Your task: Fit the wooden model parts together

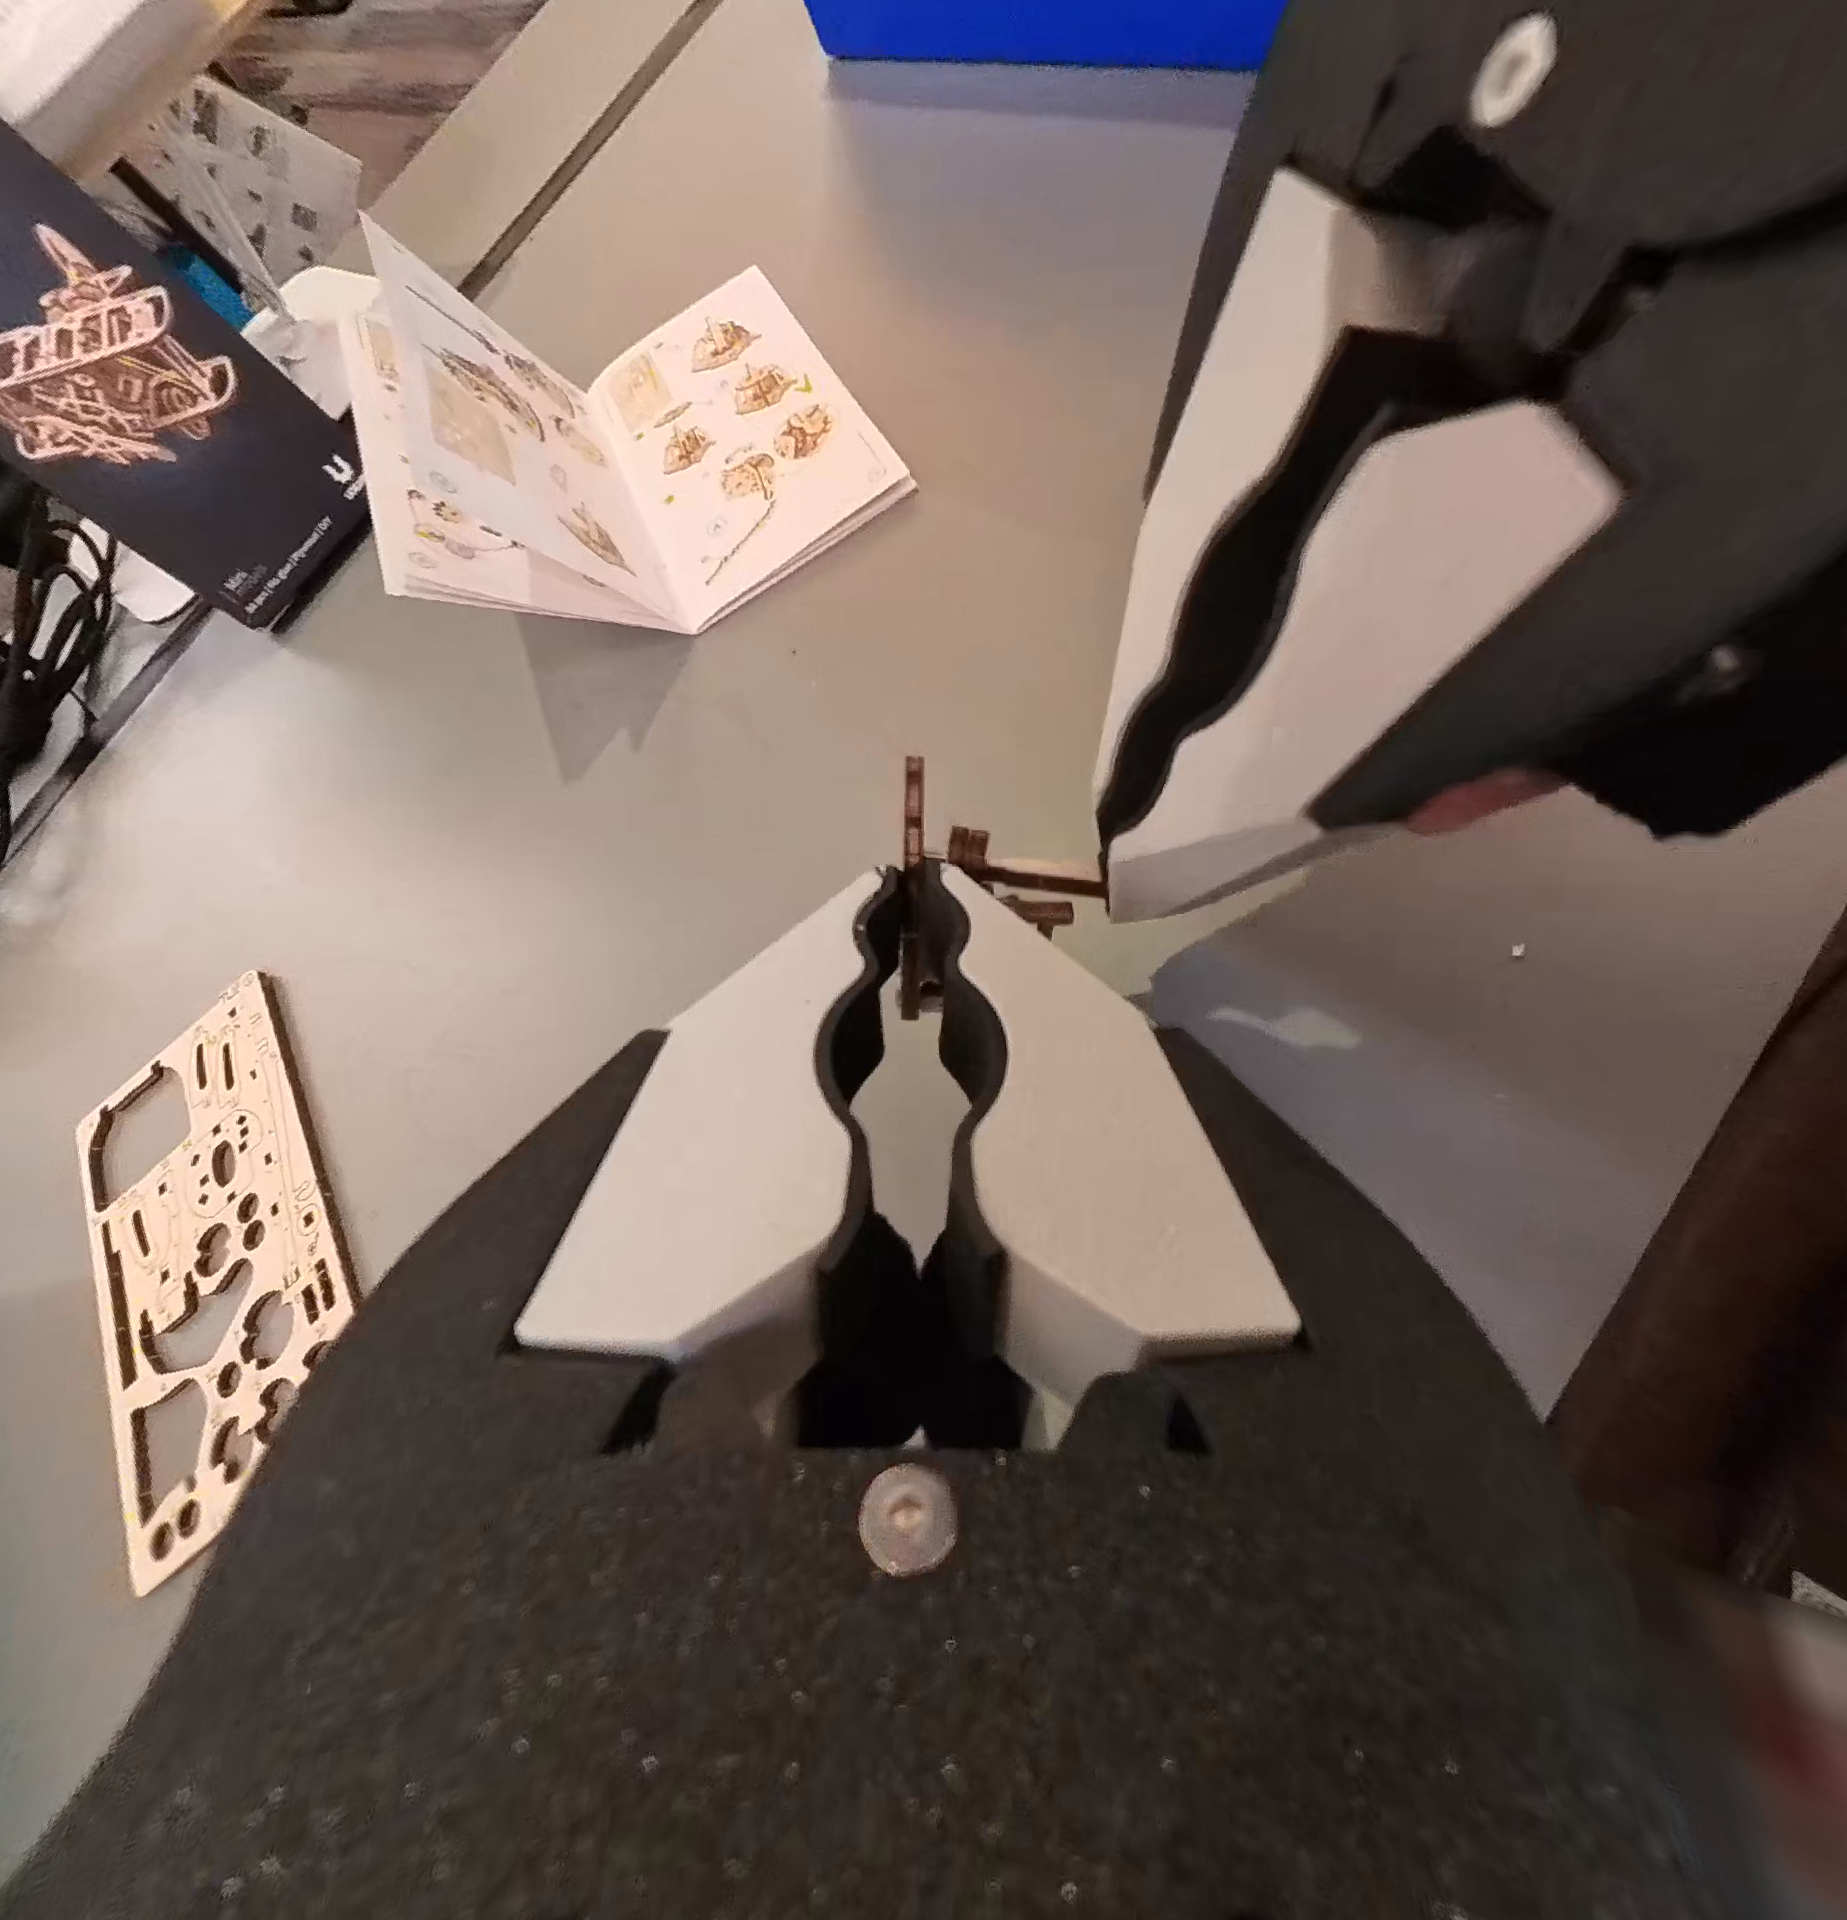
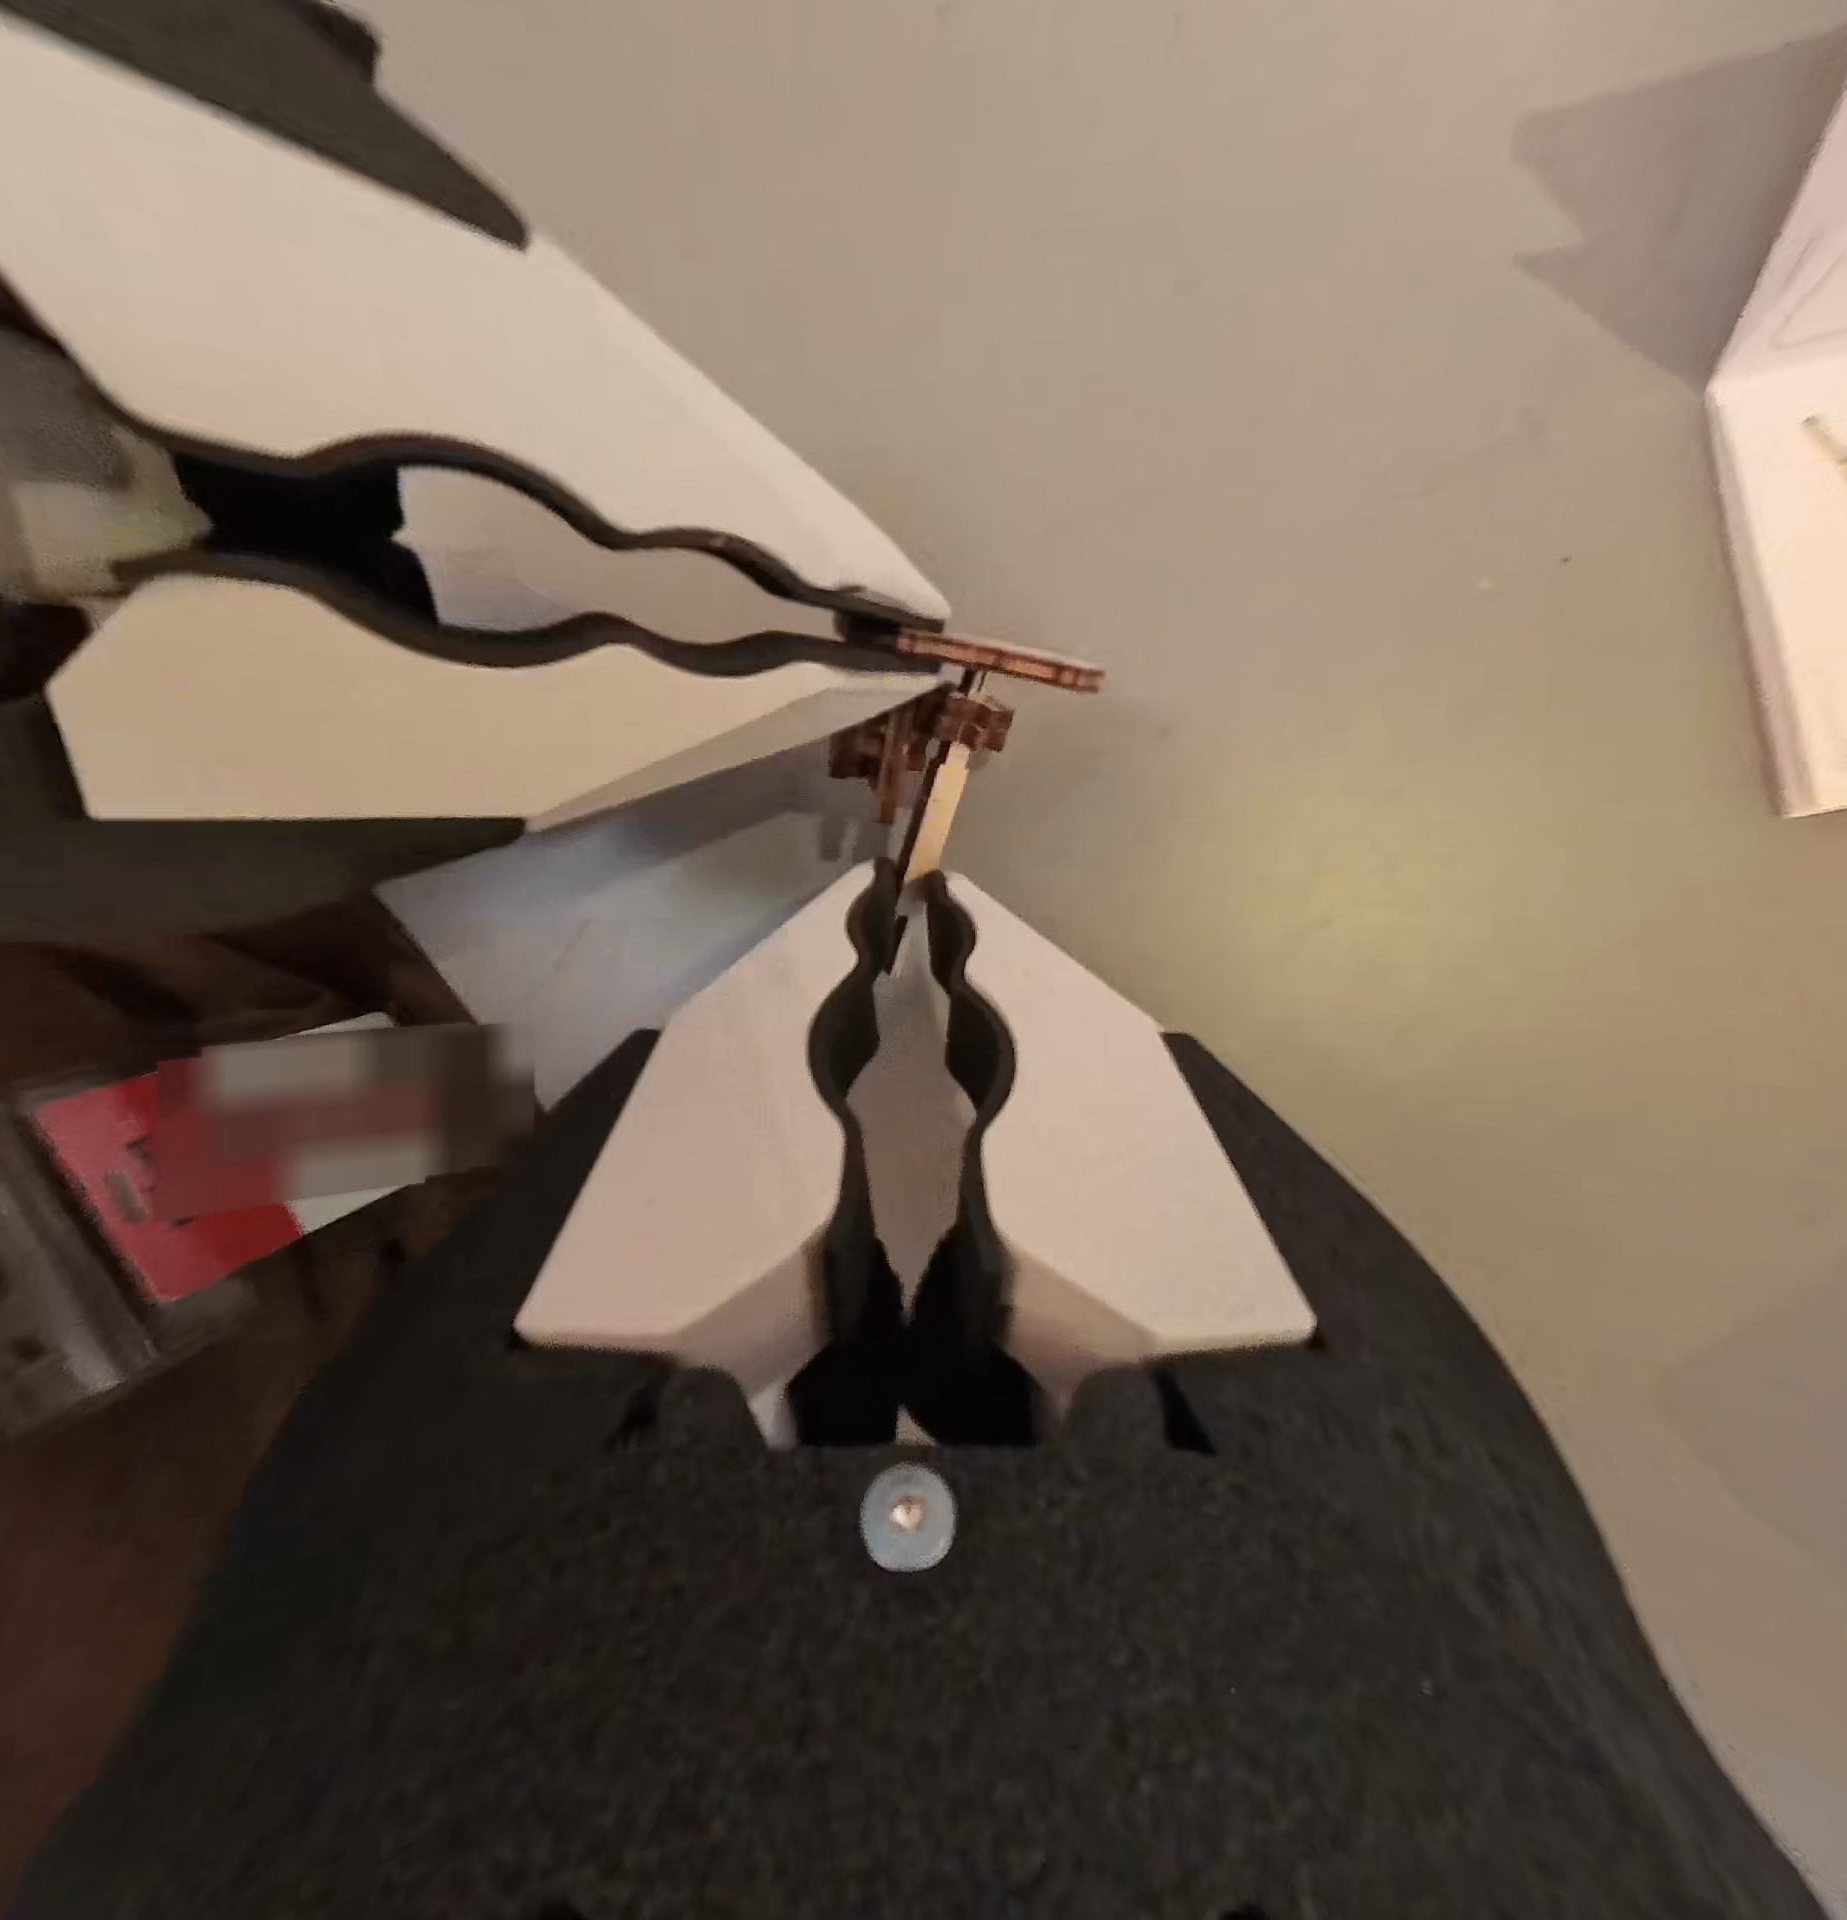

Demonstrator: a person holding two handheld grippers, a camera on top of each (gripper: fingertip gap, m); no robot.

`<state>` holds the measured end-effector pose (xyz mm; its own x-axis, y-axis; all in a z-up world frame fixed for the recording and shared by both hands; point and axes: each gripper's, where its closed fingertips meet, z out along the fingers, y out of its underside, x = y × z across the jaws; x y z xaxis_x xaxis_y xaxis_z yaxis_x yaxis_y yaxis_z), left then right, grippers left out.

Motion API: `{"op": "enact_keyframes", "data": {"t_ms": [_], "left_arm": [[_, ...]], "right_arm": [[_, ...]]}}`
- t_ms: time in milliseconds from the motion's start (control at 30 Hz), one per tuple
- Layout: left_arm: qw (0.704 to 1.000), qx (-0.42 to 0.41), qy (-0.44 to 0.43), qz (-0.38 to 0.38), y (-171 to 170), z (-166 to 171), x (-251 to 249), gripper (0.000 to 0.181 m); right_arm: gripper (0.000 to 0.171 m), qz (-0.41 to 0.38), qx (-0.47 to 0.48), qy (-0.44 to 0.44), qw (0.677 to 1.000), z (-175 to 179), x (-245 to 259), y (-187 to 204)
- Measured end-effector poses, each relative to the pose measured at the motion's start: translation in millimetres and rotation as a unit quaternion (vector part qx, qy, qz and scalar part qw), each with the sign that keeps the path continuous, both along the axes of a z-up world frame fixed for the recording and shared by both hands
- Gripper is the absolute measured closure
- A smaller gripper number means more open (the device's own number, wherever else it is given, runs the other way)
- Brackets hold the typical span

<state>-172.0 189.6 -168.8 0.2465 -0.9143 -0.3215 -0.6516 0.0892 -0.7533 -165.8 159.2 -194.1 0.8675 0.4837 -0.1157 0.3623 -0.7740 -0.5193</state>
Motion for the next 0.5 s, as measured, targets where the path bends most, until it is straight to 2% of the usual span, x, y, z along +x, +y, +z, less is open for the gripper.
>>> {"op": "enact_keyframes", "data": {"t_ms": [133, 367, 500], "left_arm": [[0.999, -0.045, -0.022, -0.006, -1, 3, 1, 0.181], [0.995, -0.098, -0.032, -0.011, 0, -5, 0, 0.181], [0.997, -0.076, -0.012, -0.013, 3, -9, -1, 0.18]], "right_arm": [[0.166, -0.008, -0.044, 0.095, 0.994, 8, 5, -2], [0.165, 0.025, -0.054, 0.047, 0.997, -2, 2, -2], [0.165, 0.028, -0.027, 0.069, 0.997, -13, -4, 5]]}}
